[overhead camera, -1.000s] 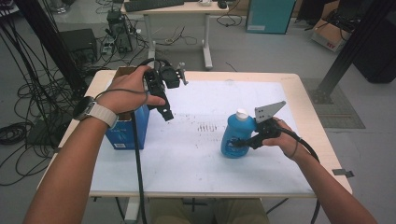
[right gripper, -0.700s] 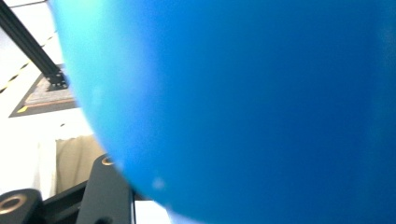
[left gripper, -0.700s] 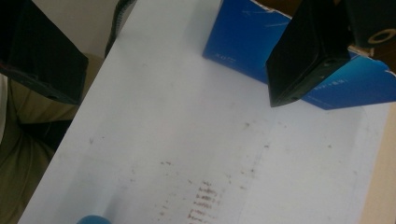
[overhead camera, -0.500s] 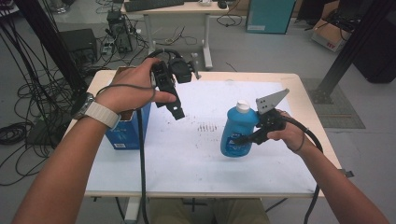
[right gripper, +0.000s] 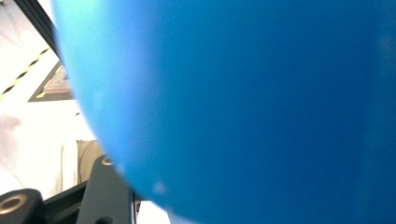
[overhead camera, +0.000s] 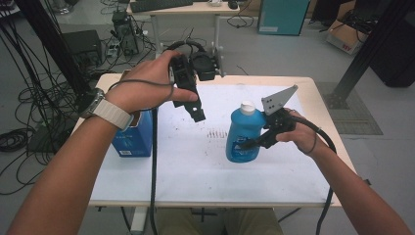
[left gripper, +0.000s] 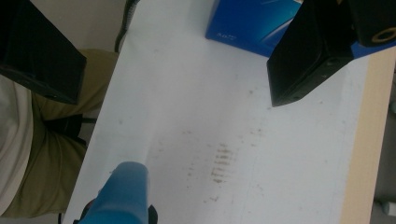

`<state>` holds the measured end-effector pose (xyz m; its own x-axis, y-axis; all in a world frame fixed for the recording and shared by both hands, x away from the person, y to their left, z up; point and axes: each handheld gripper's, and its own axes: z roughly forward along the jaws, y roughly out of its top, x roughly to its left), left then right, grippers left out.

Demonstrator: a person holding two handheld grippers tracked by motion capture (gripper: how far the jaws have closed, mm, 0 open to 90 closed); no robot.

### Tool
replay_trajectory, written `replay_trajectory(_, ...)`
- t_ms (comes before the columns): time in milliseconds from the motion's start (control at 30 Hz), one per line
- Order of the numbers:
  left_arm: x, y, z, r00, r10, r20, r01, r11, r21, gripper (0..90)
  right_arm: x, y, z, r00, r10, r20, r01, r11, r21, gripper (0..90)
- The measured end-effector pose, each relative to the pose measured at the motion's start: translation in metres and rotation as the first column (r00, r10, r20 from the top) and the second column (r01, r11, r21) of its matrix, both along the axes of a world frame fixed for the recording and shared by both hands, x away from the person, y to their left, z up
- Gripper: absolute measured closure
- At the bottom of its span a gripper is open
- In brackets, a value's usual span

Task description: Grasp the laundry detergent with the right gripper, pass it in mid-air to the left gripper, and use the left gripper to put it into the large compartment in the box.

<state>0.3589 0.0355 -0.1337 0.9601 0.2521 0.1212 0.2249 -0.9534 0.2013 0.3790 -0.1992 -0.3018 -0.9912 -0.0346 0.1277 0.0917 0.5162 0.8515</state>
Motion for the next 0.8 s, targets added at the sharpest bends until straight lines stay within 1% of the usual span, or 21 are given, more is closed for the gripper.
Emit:
replay_trajectory(100, 0.000, -0.005, 0.002, 1.0000, -0.008, -0.006, 0.008, 0.9999, 0.008, 5.4, 0.001, 0.004, 0.004, 0.9999, 0.012, 0.009, -0.012, 1.000, -0.003, 43.3)
replay_trajectory(133, 0.001, -0.007, 0.004, 0.9997, -0.019, -0.018, 0.020, 0.9995, 0.025, 5.7, 0.001, 0.005, 0.005, 0.9999, 0.013, 0.008, -0.013, 1.000, -0.007, 43.3)
replay_trajectory(167, 0.000, -0.009, 0.003, 0.9997, -0.003, -0.026, 0.004, 0.9999, 0.014, 6.0, 0.002, 0.007, 0.007, 0.9998, 0.018, 0.012, -0.018, 1.000, -0.009, 43.3)
replay_trajectory(200, 0.001, -0.011, 0.004, 0.9992, -0.003, -0.039, 0.004, 0.9998, 0.018, 6.0, 0.002, 0.008, 0.008, 0.9997, 0.021, 0.013, -0.021, 1.000, -0.012, 43.3)
replay_trajectory(233, 0.000, -0.012, 0.003, 0.9994, 0.002, -0.035, -0.002, 0.9999, 0.013, 6.1, 0.002, 0.009, 0.009, 0.9996, 0.023, 0.016, -0.023, 1.000, -0.013, 43.3)
replay_trajectory(267, 0.001, -0.014, 0.004, 0.9994, -0.001, -0.036, 0.002, 0.9999, 0.015, 6.1, 0.002, 0.010, 0.010, 0.9995, 0.026, 0.018, -0.026, 1.000, -0.013, 43.3)
replay_trajectory(300, 0.001, -0.015, 0.003, 0.9992, 0.003, -0.040, -0.002, 1.0000, 0.009, 6.1, 0.003, 0.011, 0.012, 0.9993, 0.030, 0.020, -0.030, 0.999, -0.014, 43.3)
replay_trajectory(367, 0.002, -0.018, 0.005, 0.9993, -0.026, -0.028, 0.026, 0.9995, 0.016, 5.8, 0.003, 0.013, 0.014, 0.9991, 0.036, 0.024, -0.035, 0.999, -0.013, 43.3)
replay_trajectory(433, 0.000, -0.022, 0.005, 0.9995, -0.025, -0.021, 0.025, 0.9997, -0.001, 5.4, 0.003, 0.015, 0.016, 0.9987, 0.043, 0.026, -0.043, 0.999, -0.013, 43.3)
replay_trajectory(467, 0.000, -0.023, 0.006, 0.9985, -0.050, -0.022, 0.051, 0.9986, 0.017, 5.5, 0.003, 0.016, 0.016, 0.9985, 0.047, 0.026, -0.047, 0.999, -0.015, 43.3)
replay_trajectory(633, -0.001, -0.028, 0.009, 0.9957, -0.087, -0.032, 0.088, 0.9961, 0.008, 5.0, 0.003, 0.021, 0.017, 0.9977, 0.060, 0.031, -0.060, 0.998, -0.022, 43.3)
replay_trajectory(667, -0.001, -0.029, 0.009, 0.9947, -0.095, -0.039, 0.095, 0.9954, 0.005, 5.2, 0.002, 0.021, 0.017, 0.9977, 0.061, 0.030, -0.060, 0.998, -0.025, 43.3)
replay_trajectory(700, -0.002, -0.030, 0.008, 0.9941, -0.101, -0.039, 0.102, 0.9948, 0.008, 5.0, 0.002, 0.022, 0.017, 0.9976, 0.062, 0.031, -0.061, 0.998, -0.024, 43.3)
replay_trajectory(767, -0.003, -0.032, 0.007, 0.9914, -0.118, -0.056, 0.119, 0.9929, 0.005, 5.1, 0.003, 0.023, 0.017, 0.9971, 0.067, 0.037, -0.066, 0.998, -0.024, 43.3)
replay_trajectory(800, -0.003, -0.032, 0.007, 0.9912, -0.119, -0.058, 0.120, 0.9928, 0.003, 5.1, 0.003, 0.024, 0.017, 0.9971, 0.067, 0.038, -0.066, 0.997, -0.026, 43.3)
